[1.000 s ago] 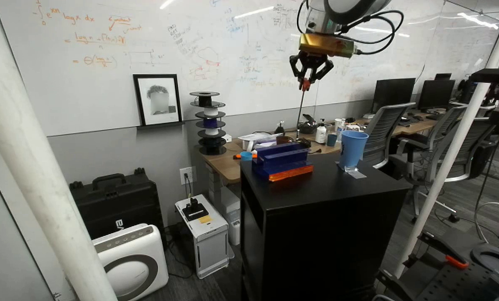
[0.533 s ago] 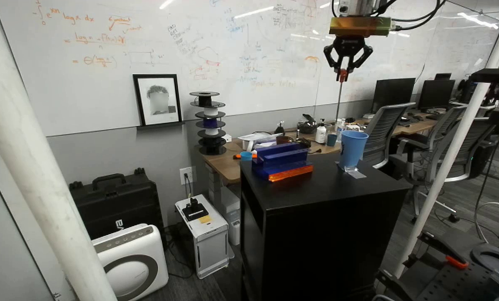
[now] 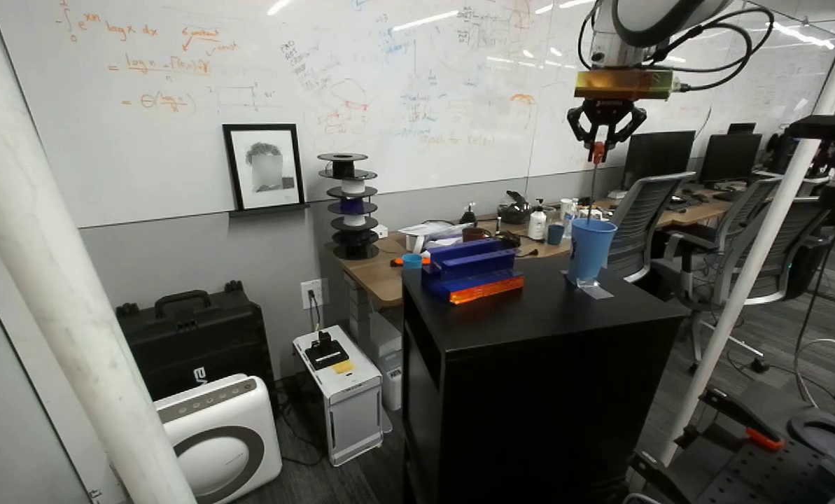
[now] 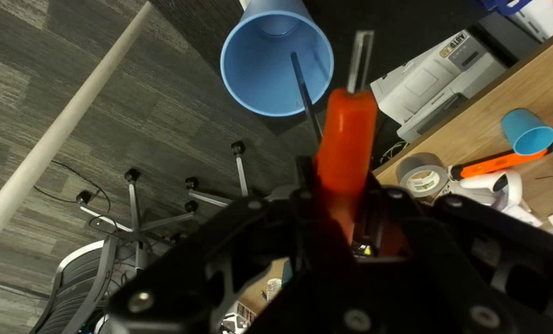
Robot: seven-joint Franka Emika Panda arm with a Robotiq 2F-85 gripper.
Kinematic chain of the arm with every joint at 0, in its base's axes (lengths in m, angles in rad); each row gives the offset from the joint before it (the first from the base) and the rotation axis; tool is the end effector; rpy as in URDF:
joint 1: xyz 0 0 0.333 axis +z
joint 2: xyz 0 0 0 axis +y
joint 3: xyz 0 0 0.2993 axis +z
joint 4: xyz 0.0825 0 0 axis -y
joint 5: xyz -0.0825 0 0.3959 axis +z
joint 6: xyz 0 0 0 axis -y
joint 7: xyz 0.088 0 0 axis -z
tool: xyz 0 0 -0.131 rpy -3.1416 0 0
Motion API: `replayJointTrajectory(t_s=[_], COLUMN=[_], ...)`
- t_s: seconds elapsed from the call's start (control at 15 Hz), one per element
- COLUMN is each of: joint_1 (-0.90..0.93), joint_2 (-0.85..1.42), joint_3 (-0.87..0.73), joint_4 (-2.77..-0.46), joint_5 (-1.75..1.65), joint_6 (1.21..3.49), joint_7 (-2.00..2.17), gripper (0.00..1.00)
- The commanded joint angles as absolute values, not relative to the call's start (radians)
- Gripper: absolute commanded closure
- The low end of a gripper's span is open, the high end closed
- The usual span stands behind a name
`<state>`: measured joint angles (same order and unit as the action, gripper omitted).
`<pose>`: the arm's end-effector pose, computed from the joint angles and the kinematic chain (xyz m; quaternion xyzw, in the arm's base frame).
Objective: Put the wrench in the large blue cup.
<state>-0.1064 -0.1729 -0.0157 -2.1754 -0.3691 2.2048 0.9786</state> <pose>0.5315 -0.0848 0.4439 0.8825 -0.4321 0.1555 0.1013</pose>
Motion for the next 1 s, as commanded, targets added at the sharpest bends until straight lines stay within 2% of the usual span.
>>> replayJointTrajectory(t_s=[0.0,0.07,0.13,0.2,0.27,0.33,0.47,0.53,0.93], joint_1=[-0.108,-0.106,-0.105,-0.104,-0.102,-0.101,-0.099,-0.097,-0.049], joint_2=[-0.114,-0.096,-0.081,-0.073,-0.066,-0.069,-0.094,-0.115,-0.305], joint_3=[-0.012,-0.016,-0.020,-0.024,-0.028,-0.032,-0.036,-0.037,-0.031], joint_4=[-2.211,-2.218,-2.223,-2.224,-2.223,-2.223,-2.224,-2.226,-2.263], joint_5=[-0.377,-0.369,-0.361,-0.361,-0.356,-0.342,-0.322,-0.306,-0.023], joint_6=[2.301,2.316,2.322,2.324,2.321,2.321,2.308,2.301,2.250], joint_7=[0.992,0.987,0.982,0.981,0.974,0.966,0.952,0.936,0.645], gripper=[0.91,0.89,0.67,0.87,0.84,0.51,0.54,0.49,0.02])
